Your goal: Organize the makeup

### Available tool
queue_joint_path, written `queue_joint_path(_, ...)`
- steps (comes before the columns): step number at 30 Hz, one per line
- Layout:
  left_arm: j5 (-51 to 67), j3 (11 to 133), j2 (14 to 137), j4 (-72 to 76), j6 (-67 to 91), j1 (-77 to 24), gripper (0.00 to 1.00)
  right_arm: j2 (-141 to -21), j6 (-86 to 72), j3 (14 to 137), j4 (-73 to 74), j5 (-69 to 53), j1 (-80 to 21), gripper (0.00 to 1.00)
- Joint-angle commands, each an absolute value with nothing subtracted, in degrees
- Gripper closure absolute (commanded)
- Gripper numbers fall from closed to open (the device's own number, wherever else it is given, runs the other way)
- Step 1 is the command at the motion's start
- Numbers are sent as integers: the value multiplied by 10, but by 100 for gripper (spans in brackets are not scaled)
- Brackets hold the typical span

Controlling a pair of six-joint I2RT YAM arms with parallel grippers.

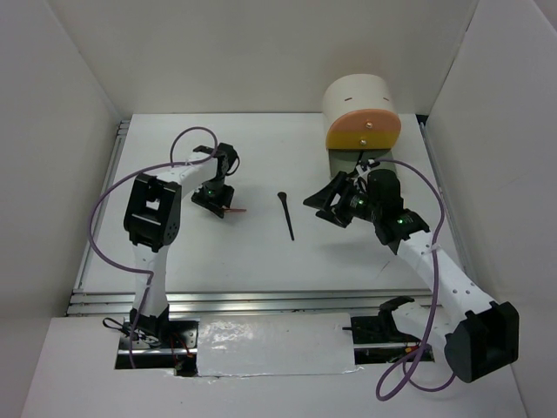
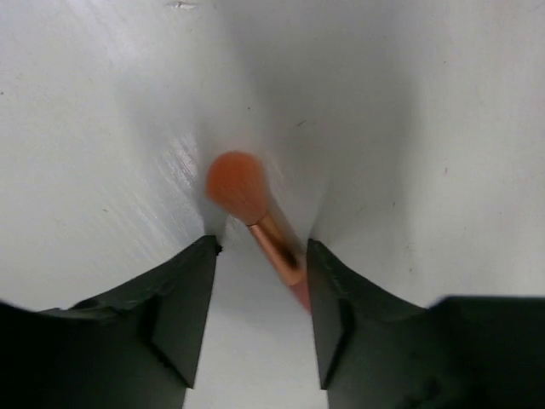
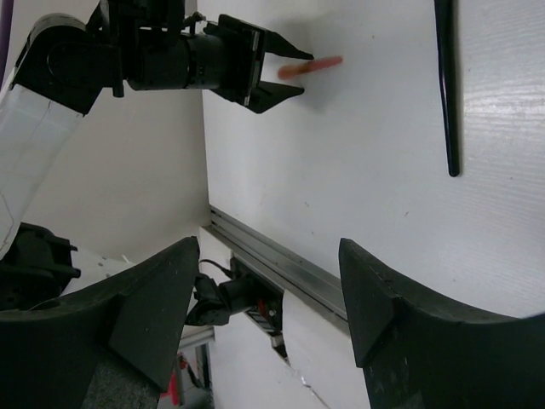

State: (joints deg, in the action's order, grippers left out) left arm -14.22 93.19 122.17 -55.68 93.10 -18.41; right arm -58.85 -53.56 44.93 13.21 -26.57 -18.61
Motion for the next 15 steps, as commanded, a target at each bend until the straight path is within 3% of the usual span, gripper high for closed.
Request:
queue_joint_path(1, -140, 912, 1245, -585, 929, -184, 46, -593, -547, 454, 97, -281, -191, 26)
queue_joint_path(2, -139, 914, 1248, -589, 925, -184, 51, -594, -548, 456, 96, -281, -191, 25)
queue_joint_path(3, -138, 912, 1249, -594, 919, -185, 64, -594, -548, 457, 94, -281, -190, 25)
queue_joint_path(5, -139, 904, 1243, -597, 911, -185, 75, -594, -548, 457, 91, -278, -190, 25)
queue_joint_path(6, -141, 889, 1229, -592, 897, -185, 86, -595, -542, 455, 86, -277, -191, 25)
queue_joint_path(8, -140, 873, 1203, -568, 877, -184, 97, -597, -533, 453, 78, -280, -190, 24)
queue_joint_path(15, -45, 818, 1107, -426, 689, -217, 100, -613, -494, 403, -37, -338, -191, 9)
